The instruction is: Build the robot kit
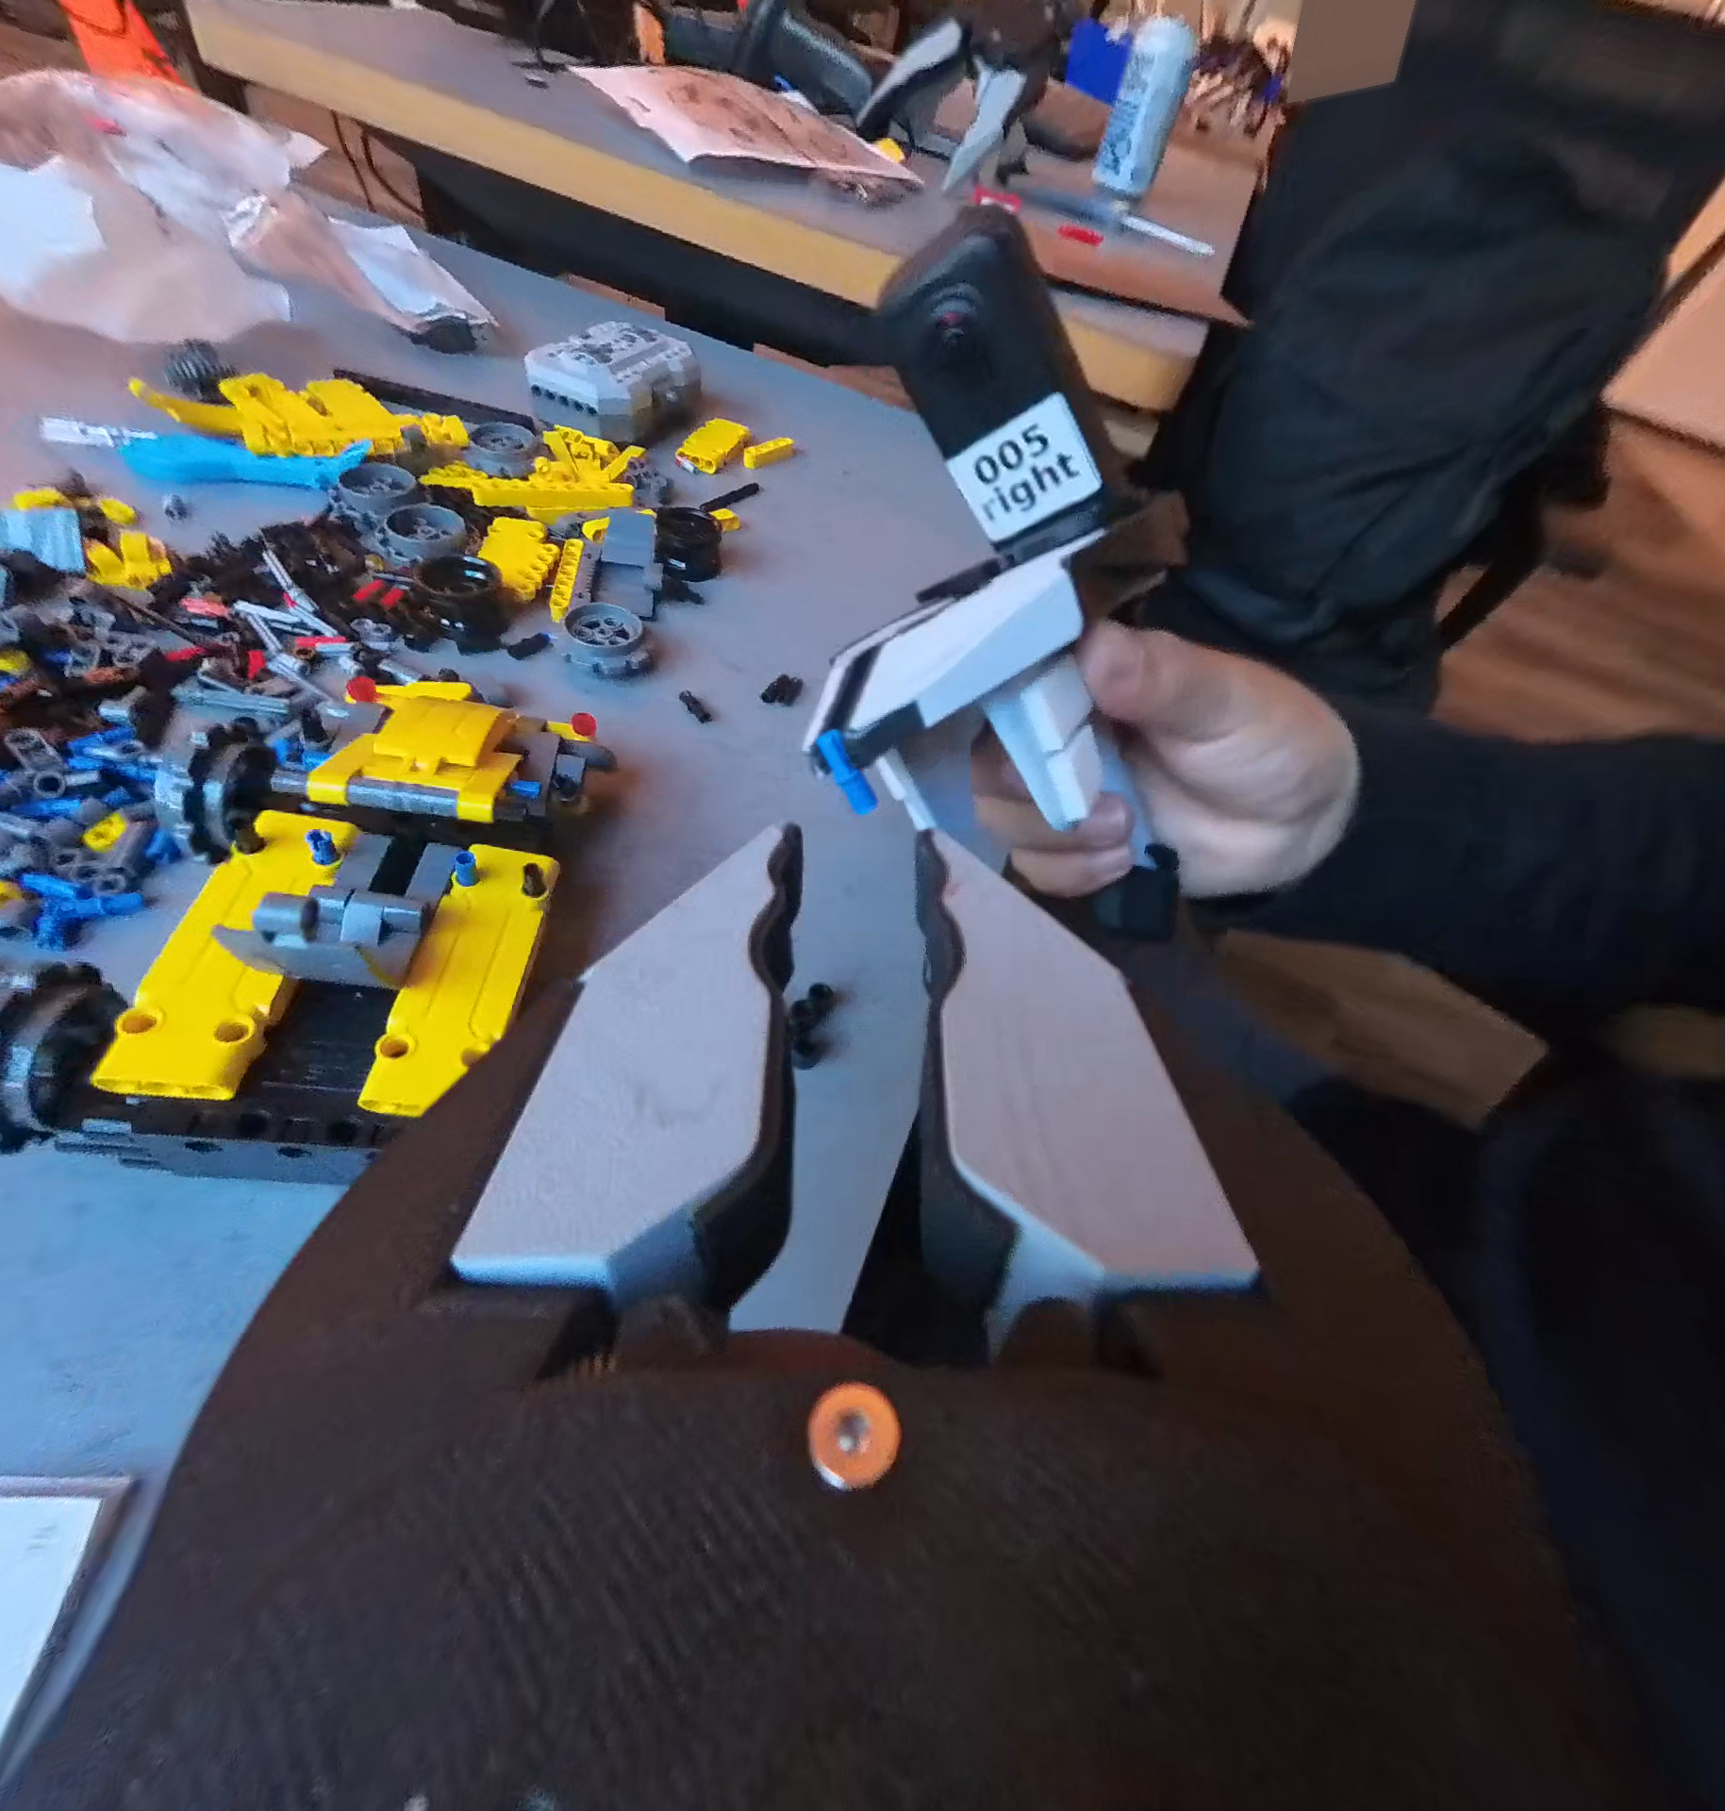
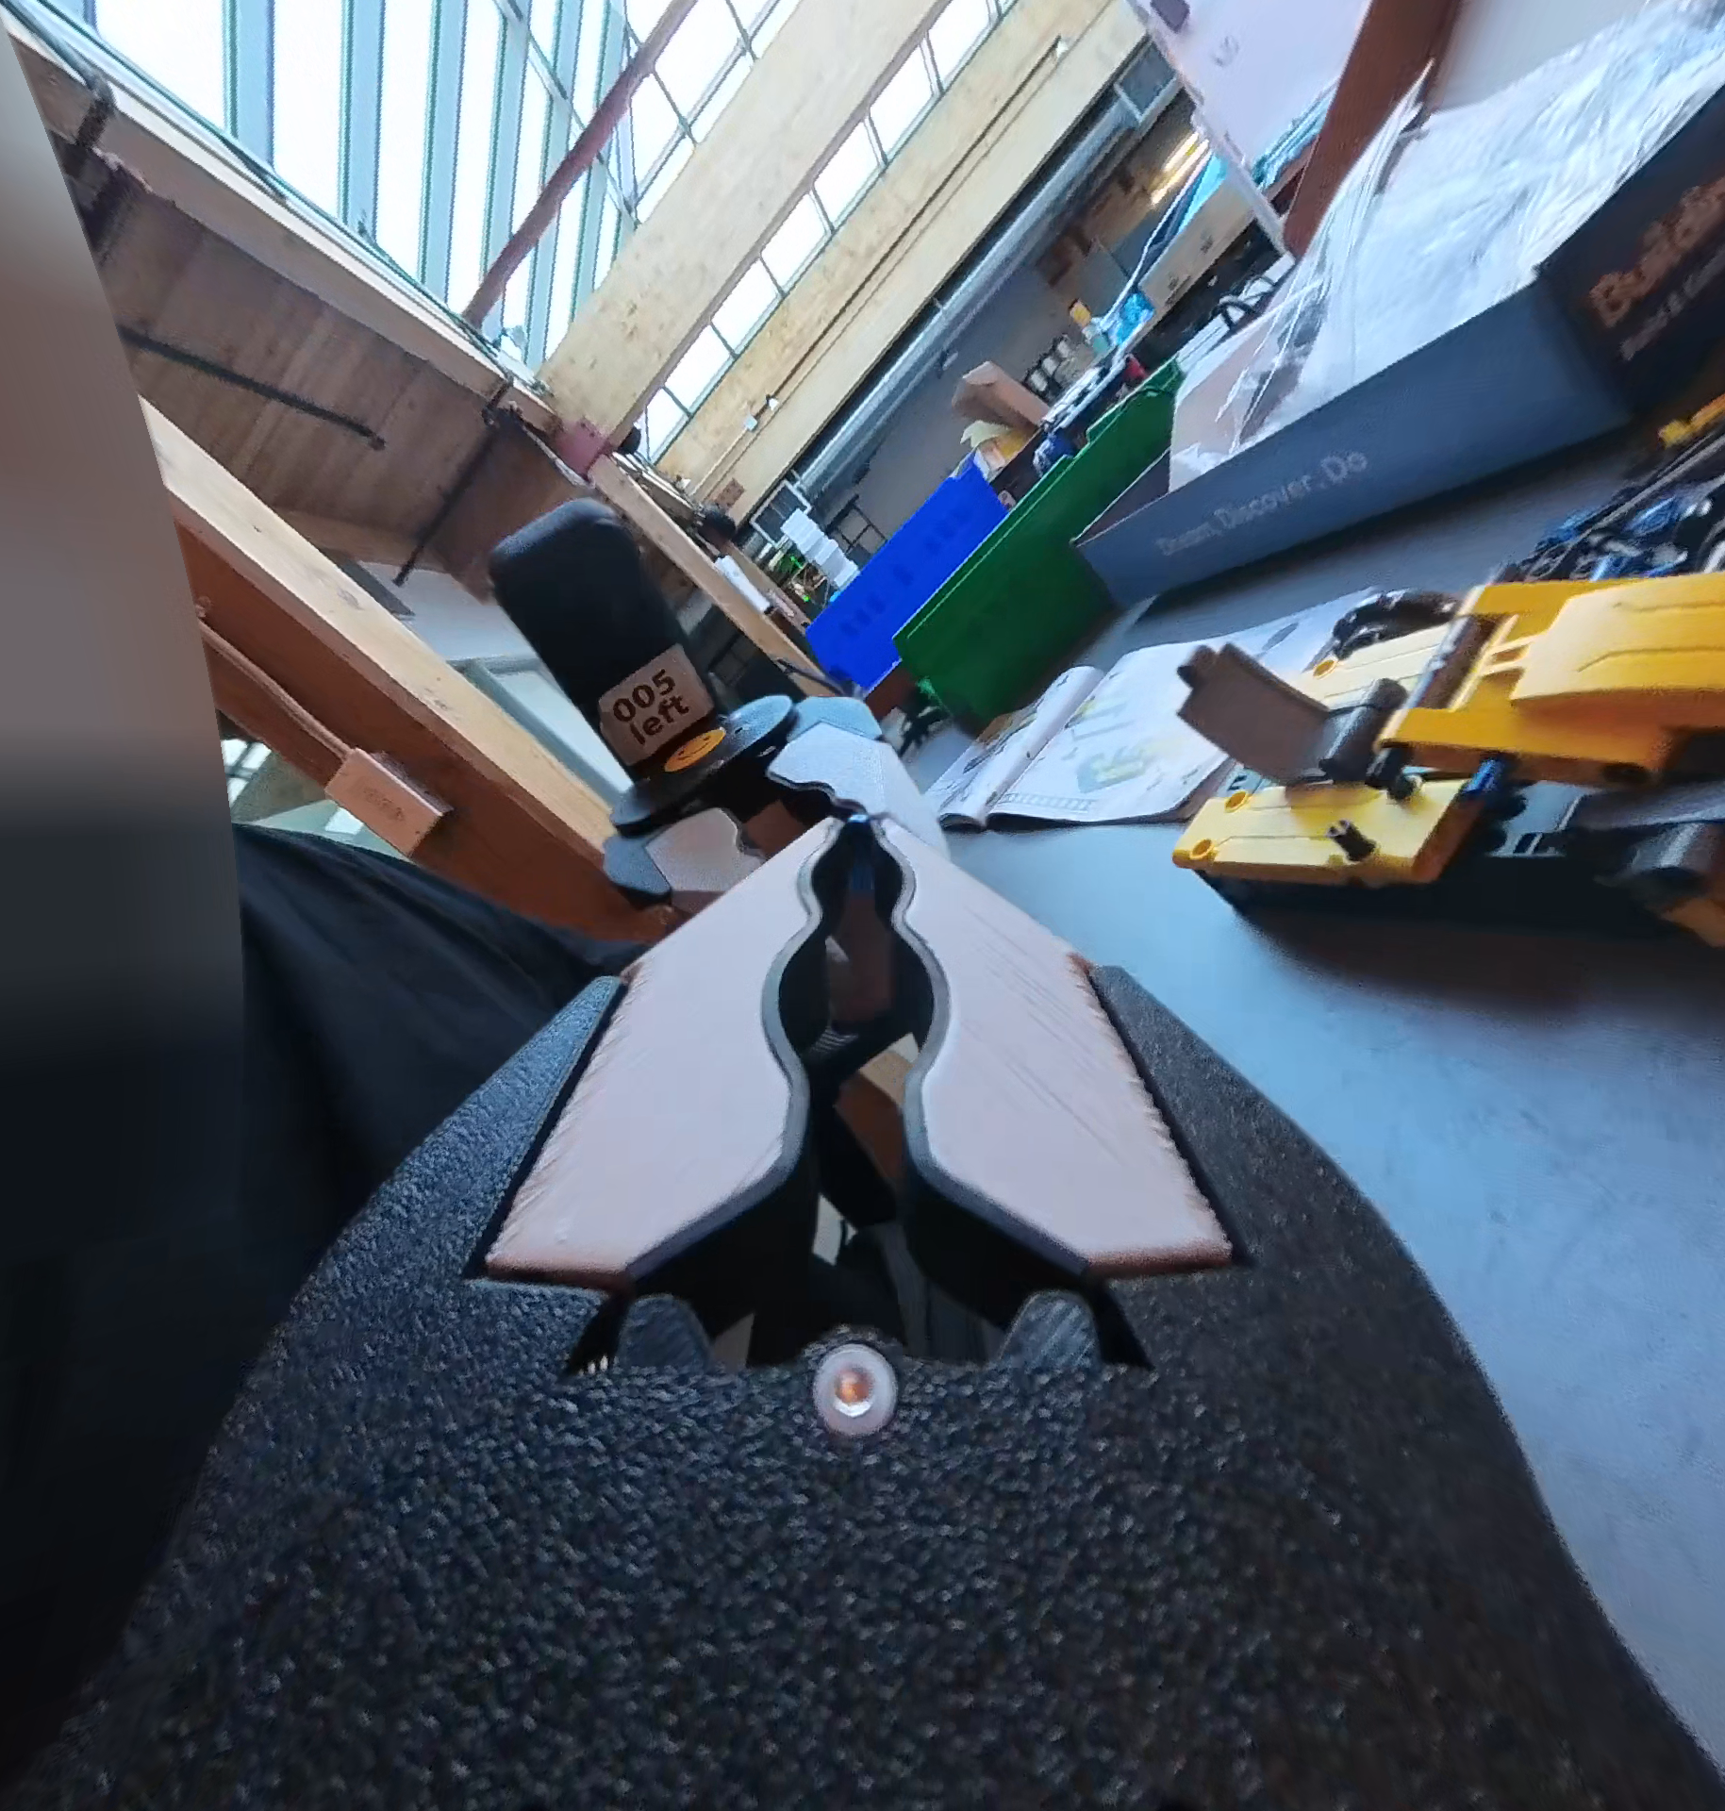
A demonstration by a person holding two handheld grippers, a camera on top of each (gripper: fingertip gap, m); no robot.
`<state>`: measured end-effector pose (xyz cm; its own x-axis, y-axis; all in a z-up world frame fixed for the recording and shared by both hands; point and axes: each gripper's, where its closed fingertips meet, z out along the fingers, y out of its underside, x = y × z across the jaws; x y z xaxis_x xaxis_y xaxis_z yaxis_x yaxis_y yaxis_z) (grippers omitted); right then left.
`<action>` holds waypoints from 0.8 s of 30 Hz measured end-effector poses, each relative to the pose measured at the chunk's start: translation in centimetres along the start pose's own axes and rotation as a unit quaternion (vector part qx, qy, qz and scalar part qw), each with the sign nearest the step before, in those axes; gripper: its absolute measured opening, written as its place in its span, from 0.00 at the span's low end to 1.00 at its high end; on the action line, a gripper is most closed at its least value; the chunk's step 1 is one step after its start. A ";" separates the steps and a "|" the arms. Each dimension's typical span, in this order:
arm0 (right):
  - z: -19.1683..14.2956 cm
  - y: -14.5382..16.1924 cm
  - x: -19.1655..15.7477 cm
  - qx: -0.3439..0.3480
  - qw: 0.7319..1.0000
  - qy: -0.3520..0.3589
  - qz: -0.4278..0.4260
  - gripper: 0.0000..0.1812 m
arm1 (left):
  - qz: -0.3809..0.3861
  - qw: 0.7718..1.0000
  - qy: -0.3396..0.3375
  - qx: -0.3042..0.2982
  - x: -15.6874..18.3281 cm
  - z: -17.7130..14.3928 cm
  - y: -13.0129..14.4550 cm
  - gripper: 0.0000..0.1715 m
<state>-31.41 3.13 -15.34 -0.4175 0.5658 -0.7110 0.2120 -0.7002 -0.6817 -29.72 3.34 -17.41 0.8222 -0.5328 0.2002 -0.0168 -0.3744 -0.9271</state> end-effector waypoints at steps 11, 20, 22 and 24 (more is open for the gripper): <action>-0.3 0.4 0.4 0.012 0.999 0.022 -0.048 0.02 | -0.039 0.999 0.009 0.025 -0.1 0.2 -0.3 0.03; -0.7 0.9 1.0 -0.022 0.994 0.064 -0.091 0.02 | 0.012 1.000 -0.009 0.002 -0.7 0.6 0.5 0.00; -0.8 1.4 1.3 -0.056 0.986 0.092 -0.129 0.02 | 0.070 0.997 -0.038 -0.016 -1.0 0.7 1.0 0.00; -0.9 1.8 1.5 -0.089 0.976 0.116 -0.162 0.03 | 0.112 0.992 -0.057 -0.031 -1.0 0.9 1.5 0.00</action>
<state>-30.93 3.15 -17.79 -0.2804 0.8430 -0.4591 0.2614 -0.3931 -0.8815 -30.05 4.01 -19.28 0.8524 -0.5206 -0.0495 -0.2392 -0.3039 -0.9222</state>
